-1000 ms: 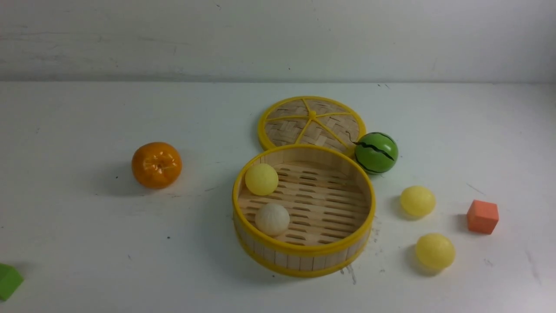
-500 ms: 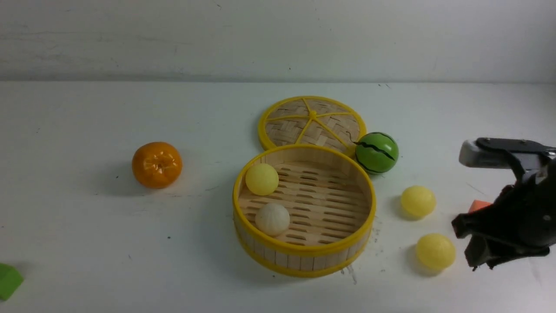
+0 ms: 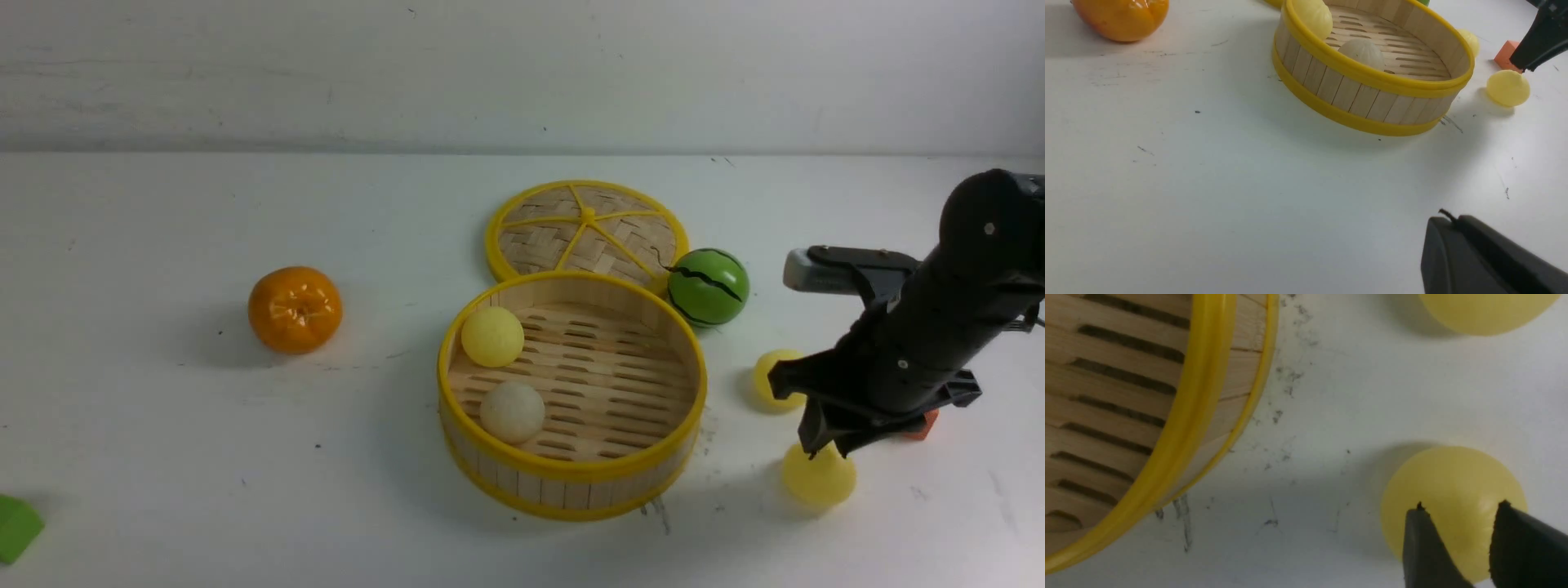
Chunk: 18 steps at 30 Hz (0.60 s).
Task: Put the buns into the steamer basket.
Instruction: Use the right arm to grab a steamed stuffed bun
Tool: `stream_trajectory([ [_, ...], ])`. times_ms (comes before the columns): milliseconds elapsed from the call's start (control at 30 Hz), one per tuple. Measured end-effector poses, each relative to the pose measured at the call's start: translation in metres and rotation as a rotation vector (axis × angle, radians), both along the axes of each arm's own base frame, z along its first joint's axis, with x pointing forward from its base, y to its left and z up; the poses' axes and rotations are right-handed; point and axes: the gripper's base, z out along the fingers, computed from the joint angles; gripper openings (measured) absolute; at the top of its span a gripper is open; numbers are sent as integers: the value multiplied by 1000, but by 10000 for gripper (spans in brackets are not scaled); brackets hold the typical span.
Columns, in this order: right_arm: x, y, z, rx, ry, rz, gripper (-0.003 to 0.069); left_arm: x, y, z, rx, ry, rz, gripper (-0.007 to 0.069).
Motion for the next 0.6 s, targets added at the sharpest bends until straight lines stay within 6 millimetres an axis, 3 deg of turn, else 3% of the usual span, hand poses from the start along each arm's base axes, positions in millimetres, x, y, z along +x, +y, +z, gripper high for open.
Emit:
stream_trajectory([
  [100,4,-1,-8,-22,-6,-1,237,0,0,0,0,0,0,4],
  [600,5,-3,-8,-39,-8,-20,236,0,0,0,0,0,0,17],
])
